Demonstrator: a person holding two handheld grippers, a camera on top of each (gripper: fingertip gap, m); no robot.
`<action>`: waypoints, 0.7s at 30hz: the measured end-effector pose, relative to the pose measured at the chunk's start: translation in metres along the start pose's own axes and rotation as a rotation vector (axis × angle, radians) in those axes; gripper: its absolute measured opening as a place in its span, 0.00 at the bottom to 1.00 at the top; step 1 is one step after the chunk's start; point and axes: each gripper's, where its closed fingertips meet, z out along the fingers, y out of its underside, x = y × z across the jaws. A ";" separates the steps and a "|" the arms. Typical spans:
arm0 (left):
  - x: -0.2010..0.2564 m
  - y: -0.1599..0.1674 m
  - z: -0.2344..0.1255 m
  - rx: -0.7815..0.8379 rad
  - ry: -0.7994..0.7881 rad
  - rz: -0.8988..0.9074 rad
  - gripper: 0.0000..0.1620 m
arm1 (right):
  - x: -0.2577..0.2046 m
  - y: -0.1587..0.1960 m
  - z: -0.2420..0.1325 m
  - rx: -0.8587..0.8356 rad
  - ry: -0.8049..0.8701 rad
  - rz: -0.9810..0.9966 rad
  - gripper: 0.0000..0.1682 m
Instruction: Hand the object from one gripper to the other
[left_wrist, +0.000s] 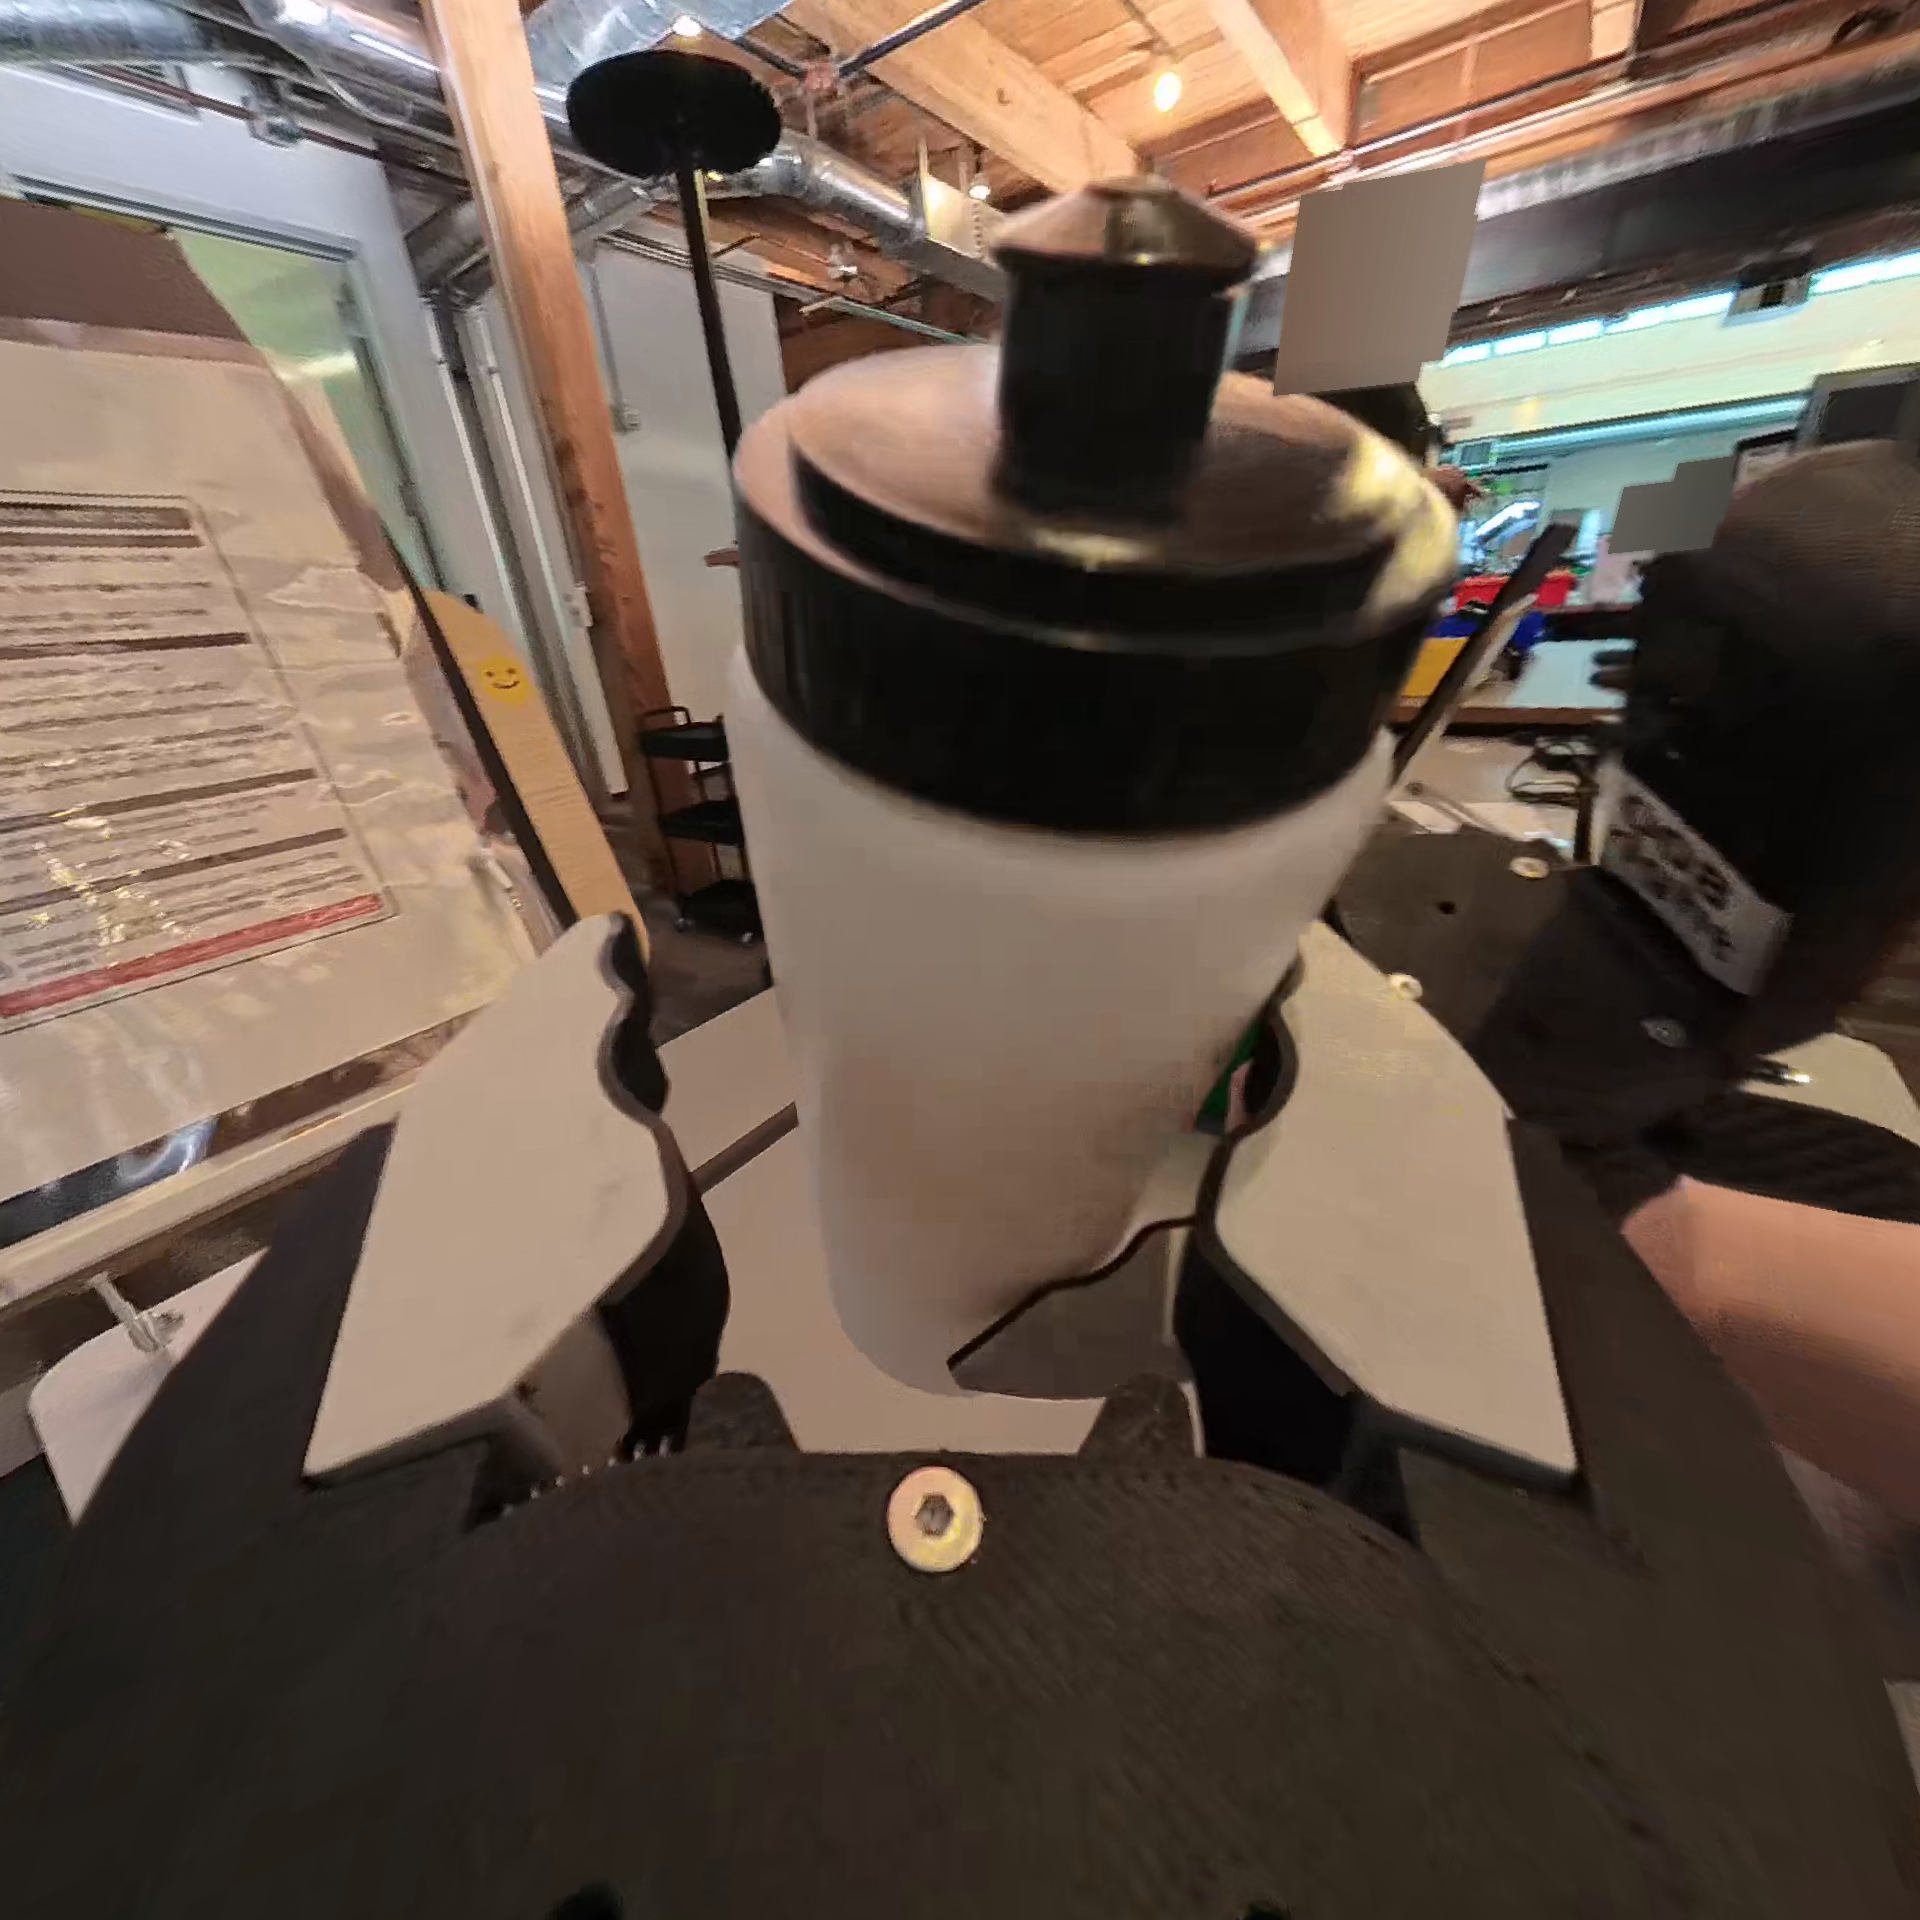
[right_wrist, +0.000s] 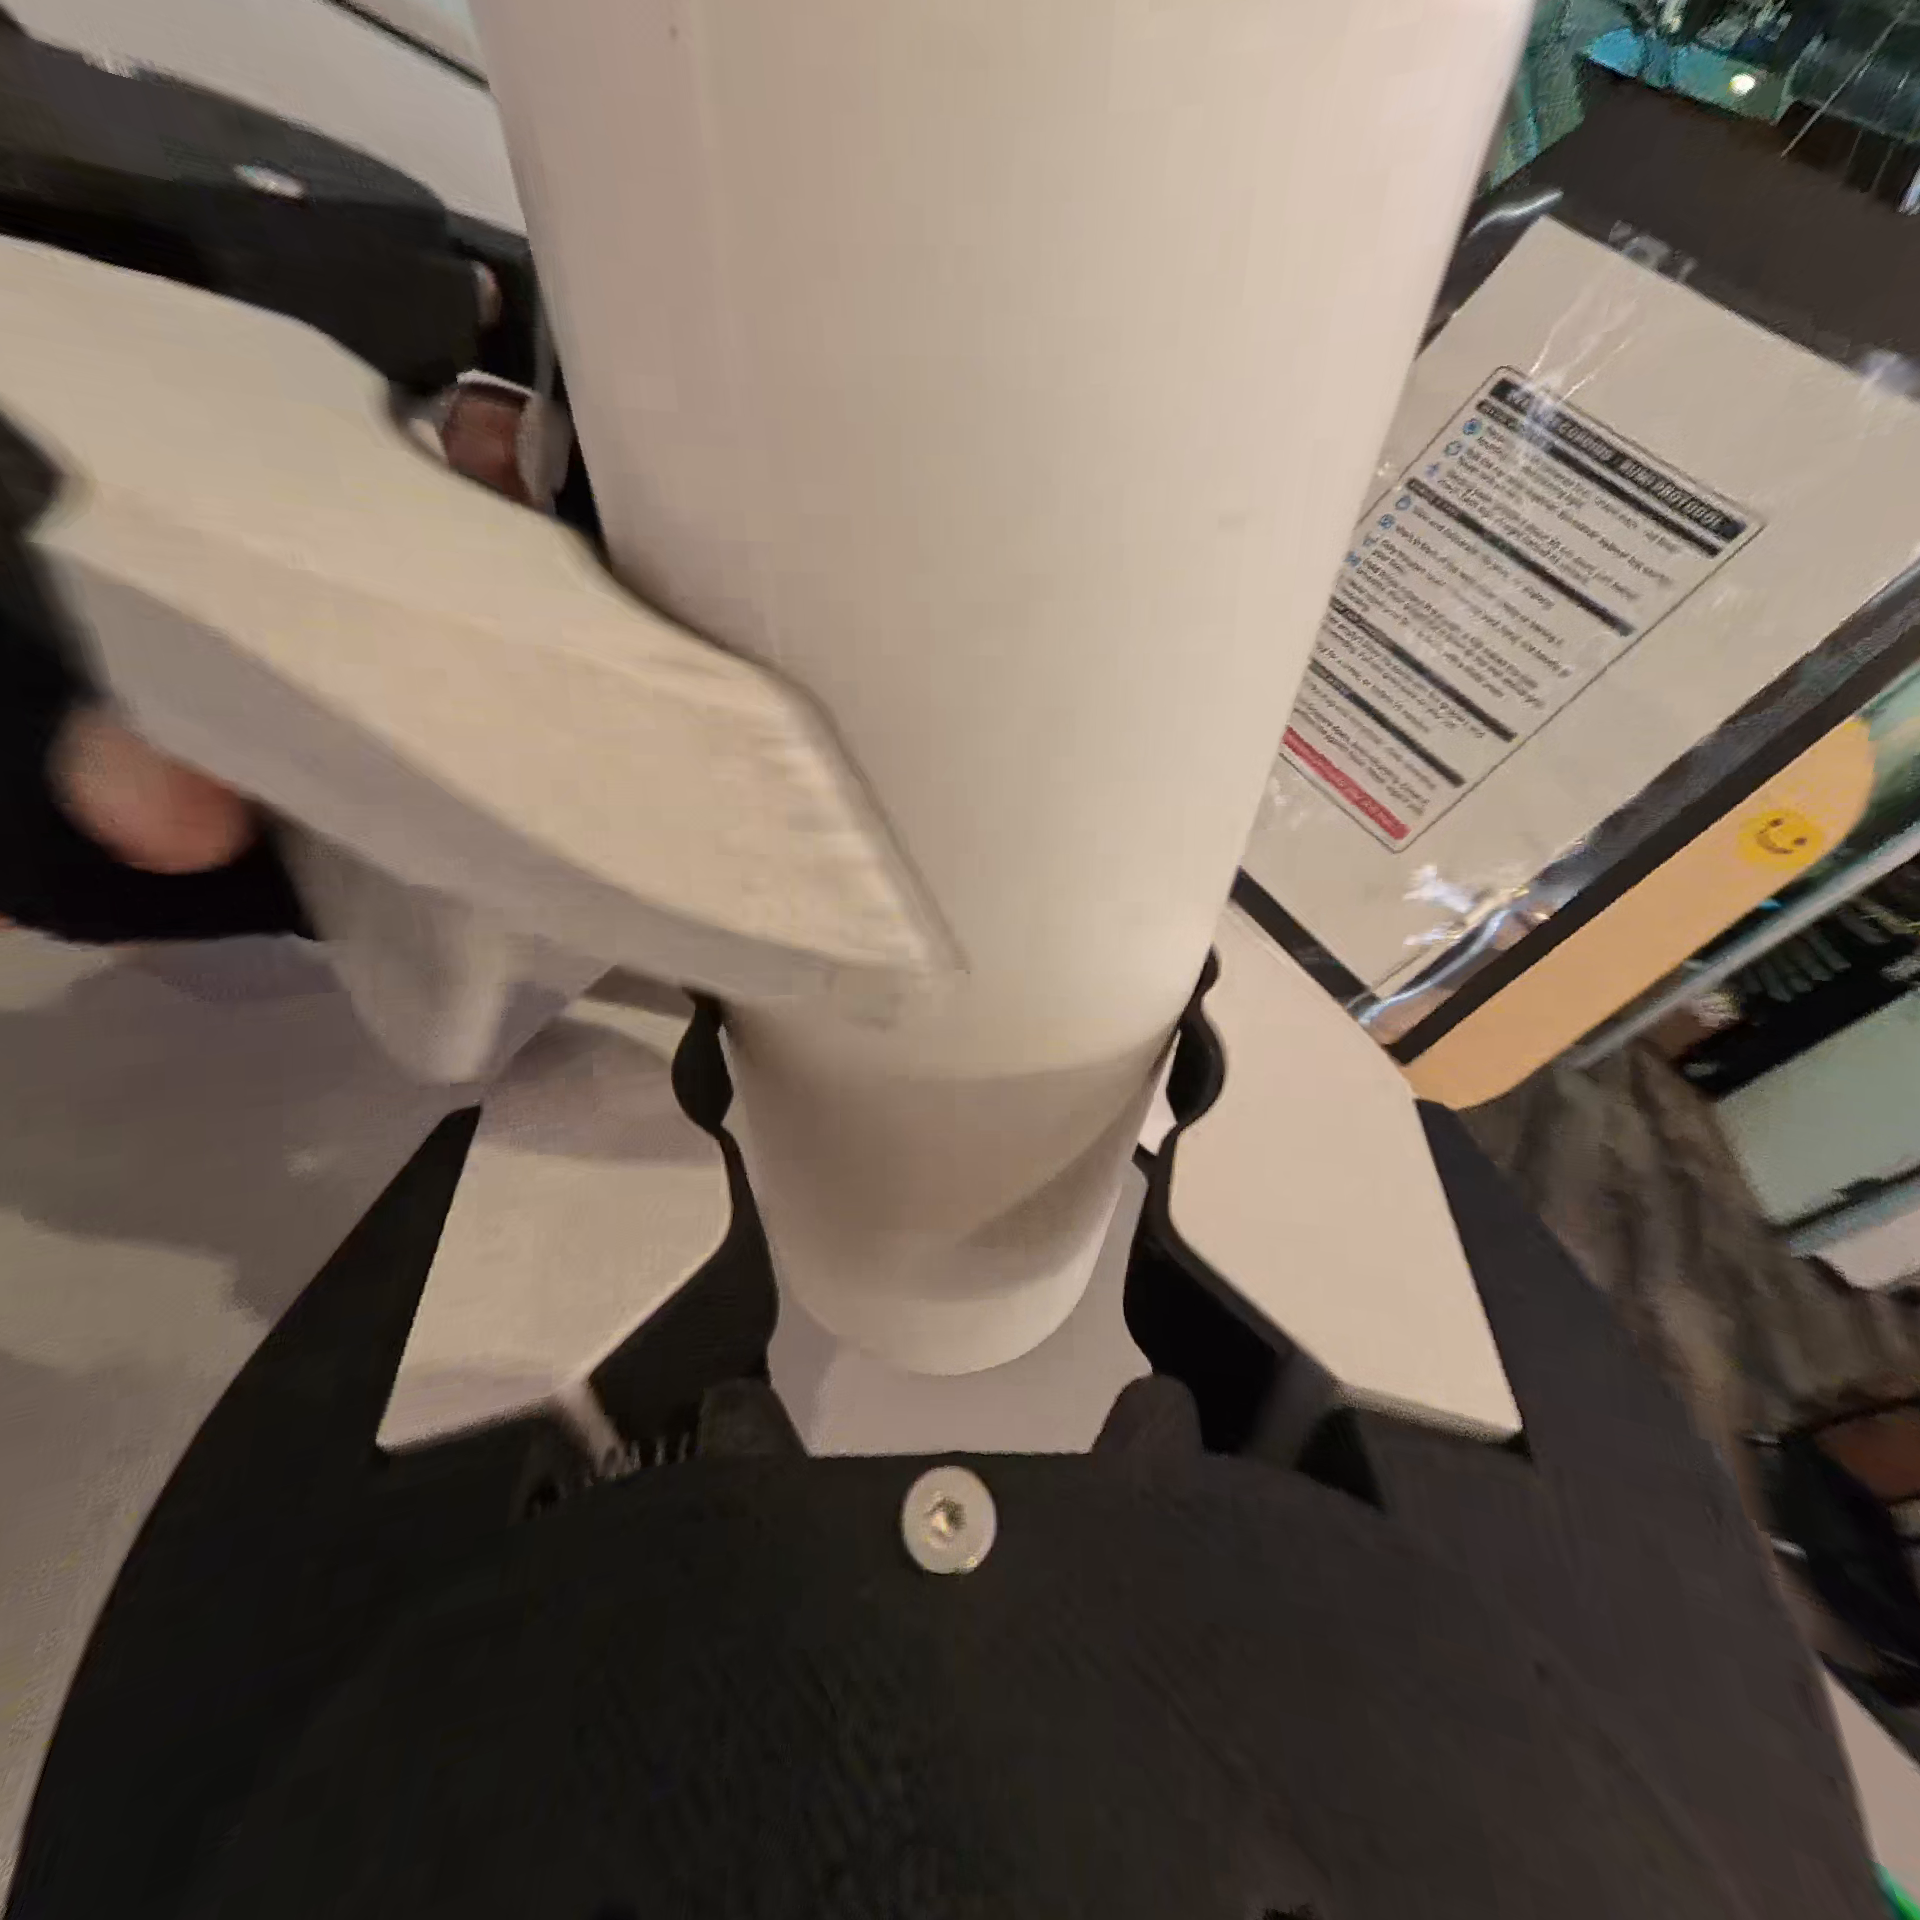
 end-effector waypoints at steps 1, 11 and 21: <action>0.003 0.000 -0.001 0.016 0.024 -0.001 0.56 | 0.001 0.001 0.000 -0.017 0.035 -0.027 0.51; -0.047 -0.014 -0.022 0.117 0.070 -0.429 0.52 | -0.004 -0.024 -0.015 0.081 0.052 -0.256 0.52; -0.115 -0.041 -0.073 0.454 0.119 -0.936 0.51 | 0.009 -0.055 -0.039 0.348 0.091 -0.240 0.58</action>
